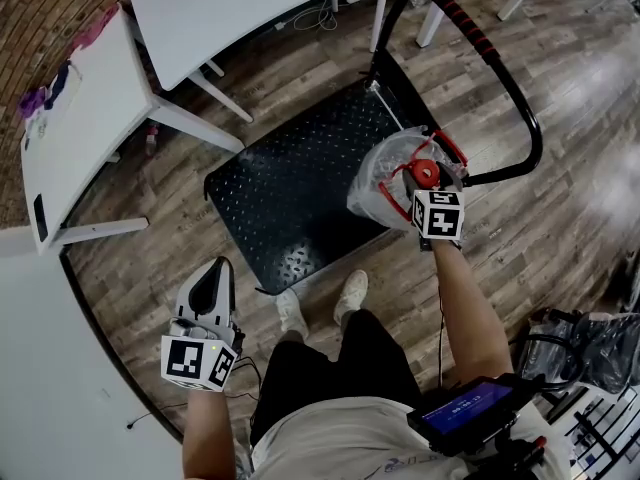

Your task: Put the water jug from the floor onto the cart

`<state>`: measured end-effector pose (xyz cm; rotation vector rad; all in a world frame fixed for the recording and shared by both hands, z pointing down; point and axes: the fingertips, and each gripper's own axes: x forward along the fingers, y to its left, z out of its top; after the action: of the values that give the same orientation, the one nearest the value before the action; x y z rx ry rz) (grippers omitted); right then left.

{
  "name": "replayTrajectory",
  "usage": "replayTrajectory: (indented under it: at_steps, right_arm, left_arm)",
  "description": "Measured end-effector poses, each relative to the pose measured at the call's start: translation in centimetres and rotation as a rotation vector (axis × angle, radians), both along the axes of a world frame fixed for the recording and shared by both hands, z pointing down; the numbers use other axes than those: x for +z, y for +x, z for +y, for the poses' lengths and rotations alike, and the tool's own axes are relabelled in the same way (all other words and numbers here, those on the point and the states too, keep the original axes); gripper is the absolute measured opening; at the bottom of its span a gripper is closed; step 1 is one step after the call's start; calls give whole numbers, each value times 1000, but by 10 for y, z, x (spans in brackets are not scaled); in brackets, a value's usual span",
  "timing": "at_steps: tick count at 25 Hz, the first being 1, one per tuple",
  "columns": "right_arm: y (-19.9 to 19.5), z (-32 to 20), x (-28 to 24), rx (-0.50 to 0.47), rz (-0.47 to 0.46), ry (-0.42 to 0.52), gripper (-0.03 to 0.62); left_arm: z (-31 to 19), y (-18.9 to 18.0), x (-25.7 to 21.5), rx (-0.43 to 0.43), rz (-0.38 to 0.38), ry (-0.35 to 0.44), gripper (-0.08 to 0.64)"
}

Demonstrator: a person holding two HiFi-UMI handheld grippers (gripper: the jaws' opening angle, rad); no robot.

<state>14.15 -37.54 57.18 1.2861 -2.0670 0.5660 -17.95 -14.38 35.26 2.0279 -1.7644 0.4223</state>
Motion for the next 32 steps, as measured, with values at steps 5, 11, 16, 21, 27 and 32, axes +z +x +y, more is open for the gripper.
replayTrajectory:
  at_steps: [5, 11, 16, 21, 27, 32]
  right_arm:
    - [2, -1, 3, 14, -8, -3, 318]
    - [8, 4, 5, 52, -5, -23, 318]
    - [10, 7, 4, 52, -14, -19, 319]
    - [12, 11, -25, 56, -32, 60, 319]
    - [13, 37, -123, 102, -118, 249, 319]
    - [27, 92, -218, 223, -155, 415, 319]
  left_arm:
    - [-2, 0, 3, 2, 2, -3, 0]
    - [-4, 2, 7, 21, 9, -9, 0]
    - [-6, 4, 8, 34, 12, -12, 0]
    - [-7, 2, 9, 49, 20, -8, 0]
    - [-11, 2, -6, 105, 44, 35, 0]
    - [-14, 0, -31, 192, 55, 103, 0]
